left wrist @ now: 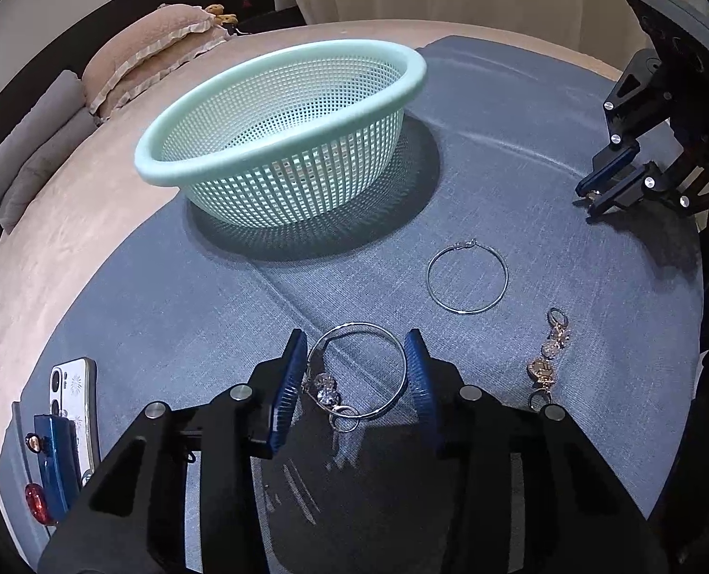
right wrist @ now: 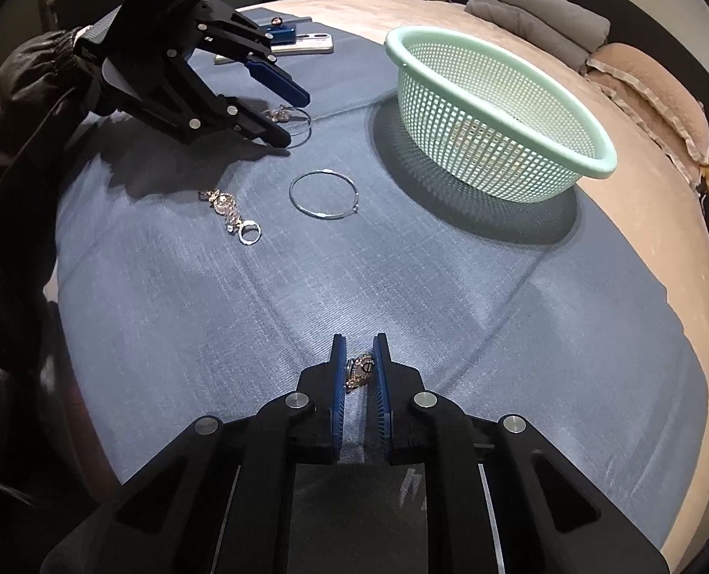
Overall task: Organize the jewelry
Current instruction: 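Grasp the silver hoop earring with the left tool while the right tool holds the charm, then carry the hoop and charm over the green basket and open both tools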
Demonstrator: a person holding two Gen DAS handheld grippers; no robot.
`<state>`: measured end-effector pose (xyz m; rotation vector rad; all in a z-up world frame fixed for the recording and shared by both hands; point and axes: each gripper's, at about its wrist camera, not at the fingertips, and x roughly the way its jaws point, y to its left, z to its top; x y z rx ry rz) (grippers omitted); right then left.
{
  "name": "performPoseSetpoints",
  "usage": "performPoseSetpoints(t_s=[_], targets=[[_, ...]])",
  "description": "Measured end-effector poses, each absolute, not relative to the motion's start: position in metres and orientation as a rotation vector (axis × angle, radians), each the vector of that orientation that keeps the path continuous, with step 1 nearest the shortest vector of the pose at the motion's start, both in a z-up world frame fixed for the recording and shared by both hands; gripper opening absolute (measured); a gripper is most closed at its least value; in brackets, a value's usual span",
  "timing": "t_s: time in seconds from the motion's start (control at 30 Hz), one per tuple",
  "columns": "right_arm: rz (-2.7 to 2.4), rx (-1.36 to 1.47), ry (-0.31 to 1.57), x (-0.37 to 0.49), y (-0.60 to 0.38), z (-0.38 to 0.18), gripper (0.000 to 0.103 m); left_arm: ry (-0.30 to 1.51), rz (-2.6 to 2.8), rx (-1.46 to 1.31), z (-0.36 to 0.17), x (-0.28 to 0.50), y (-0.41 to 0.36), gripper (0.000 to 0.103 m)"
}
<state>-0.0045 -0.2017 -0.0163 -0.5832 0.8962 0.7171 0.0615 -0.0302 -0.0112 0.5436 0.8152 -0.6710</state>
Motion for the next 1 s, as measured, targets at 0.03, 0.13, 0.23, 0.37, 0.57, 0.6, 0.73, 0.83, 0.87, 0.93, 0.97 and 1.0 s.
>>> performPoseSetpoints(t_s=[0.03, 0.13, 0.23, 0.37, 0.57, 0.6, 0.73, 0.83, 0.87, 0.93, 0.97, 1.0], targets=[[0.716, -0.572, 0.887, -0.005, -0.204, -0.013, 0.01, 0.808, -0.673, 0.542, -0.009, 0.061, -0.03, 0.043], [0.709, -0.533, 0.853, -0.005, -0.214, -0.002, 0.01, 0.784, -0.681, 0.543, 0.0, 0.057, -0.029, 0.043], [0.705, -0.505, 0.816, -0.008, -0.222, 0.01, 0.01, 0.759, -0.686, 0.529, 0.009, 0.054, -0.027, 0.043], [0.672, -0.498, 0.746, -0.012, -0.223, 0.027, 0.01, 0.74, -0.69, 0.473, 0.02, 0.053, -0.025, 0.043], [0.686, -0.443, 0.673, 0.004, -0.213, 0.058, 0.01, 0.695, -0.728, 0.421, 0.047, 0.054, -0.021, 0.043], [0.69, -0.439, 0.661, 0.007, -0.212, 0.064, 0.01, 0.692, -0.726, 0.424, 0.053, 0.058, -0.02, 0.043], [0.694, -0.453, 0.621, 0.023, -0.206, 0.089, 0.01, 0.672, -0.715, 0.438, 0.075, 0.073, -0.023, 0.043], [0.716, -0.46, 0.567, 0.037, -0.204, 0.112, 0.01, 0.658, -0.711, 0.447, 0.088, 0.09, -0.024, 0.043], [0.721, -0.461, 0.544, 0.043, -0.203, 0.12, 0.01, 0.655, -0.712, 0.452, 0.092, 0.097, -0.025, 0.043], [0.727, -0.458, 0.517, 0.056, -0.203, 0.132, 0.01, 0.652, -0.715, 0.463, 0.096, 0.11, -0.028, 0.043], [0.725, -0.465, 0.506, 0.061, -0.202, 0.136, 0.01, 0.65, -0.716, 0.469, 0.096, 0.116, -0.03, 0.043], [0.728, -0.468, 0.507, 0.07, -0.201, 0.138, 0.01, 0.65, -0.718, 0.472, 0.096, 0.122, -0.031, 0.043]])
